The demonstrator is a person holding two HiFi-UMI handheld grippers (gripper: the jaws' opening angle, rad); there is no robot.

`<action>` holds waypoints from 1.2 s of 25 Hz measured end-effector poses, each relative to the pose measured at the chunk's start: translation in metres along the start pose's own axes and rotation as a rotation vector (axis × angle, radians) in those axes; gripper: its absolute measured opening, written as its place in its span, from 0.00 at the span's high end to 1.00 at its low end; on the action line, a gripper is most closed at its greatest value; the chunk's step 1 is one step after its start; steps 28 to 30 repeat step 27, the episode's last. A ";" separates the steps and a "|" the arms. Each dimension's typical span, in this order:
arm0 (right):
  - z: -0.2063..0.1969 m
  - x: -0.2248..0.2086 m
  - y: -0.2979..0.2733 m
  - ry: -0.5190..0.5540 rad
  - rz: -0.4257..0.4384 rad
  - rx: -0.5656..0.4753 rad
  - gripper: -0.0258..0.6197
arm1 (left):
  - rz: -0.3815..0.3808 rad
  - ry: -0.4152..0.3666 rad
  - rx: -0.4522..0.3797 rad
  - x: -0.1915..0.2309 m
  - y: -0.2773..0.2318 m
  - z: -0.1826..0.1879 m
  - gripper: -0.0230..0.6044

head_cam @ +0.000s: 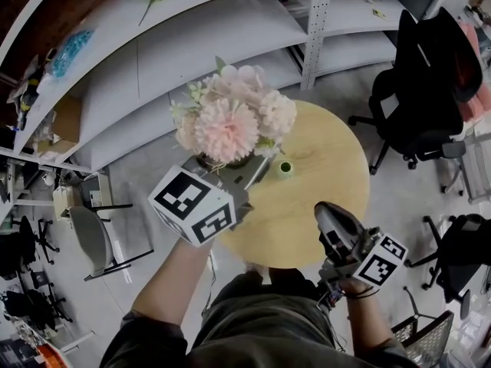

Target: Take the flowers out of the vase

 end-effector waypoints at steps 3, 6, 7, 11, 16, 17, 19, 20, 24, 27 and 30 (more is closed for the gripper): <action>0.003 0.002 -0.003 0.004 0.009 0.009 0.94 | 0.002 0.006 0.003 0.000 0.001 0.000 0.83; 0.006 0.004 -0.005 0.011 0.023 0.016 0.94 | 0.014 0.019 0.001 -0.001 0.002 0.000 0.83; 0.006 0.004 -0.006 0.011 0.024 0.017 0.94 | 0.014 0.019 0.001 -0.001 0.003 0.000 0.83; 0.006 0.004 -0.007 0.014 0.019 0.018 0.94 | 0.015 0.022 -0.004 -0.001 0.005 0.001 0.83; 0.009 0.000 -0.006 0.012 0.004 0.016 0.94 | 0.015 0.027 0.000 0.000 0.002 -0.001 0.83; 0.009 0.000 -0.006 0.012 0.003 0.017 0.94 | 0.014 0.029 0.000 0.000 0.003 -0.002 0.83; 0.008 0.000 -0.007 0.012 0.001 0.020 0.94 | 0.011 0.032 0.001 0.001 0.003 -0.004 0.83; 0.007 0.000 -0.008 0.013 0.001 0.022 0.94 | 0.011 0.034 0.001 0.001 0.003 -0.005 0.83; 0.005 -0.002 -0.010 0.015 0.002 0.028 0.94 | 0.012 0.039 0.004 0.004 0.003 -0.010 0.83; 0.004 -0.004 -0.012 0.014 0.000 0.032 0.94 | 0.017 0.043 0.008 0.007 0.004 -0.015 0.83; 0.004 -0.004 -0.012 0.014 0.000 0.032 0.94 | 0.017 0.043 0.008 0.007 0.004 -0.015 0.83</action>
Point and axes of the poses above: the fingertips, and each gripper's own axes: y backward along the fingers, x to its left, z out of its top, the point moved 4 cm from there along y, backward along the fingers, and after that the axes turned 11 degrees about -x, right-handed, at the moved point
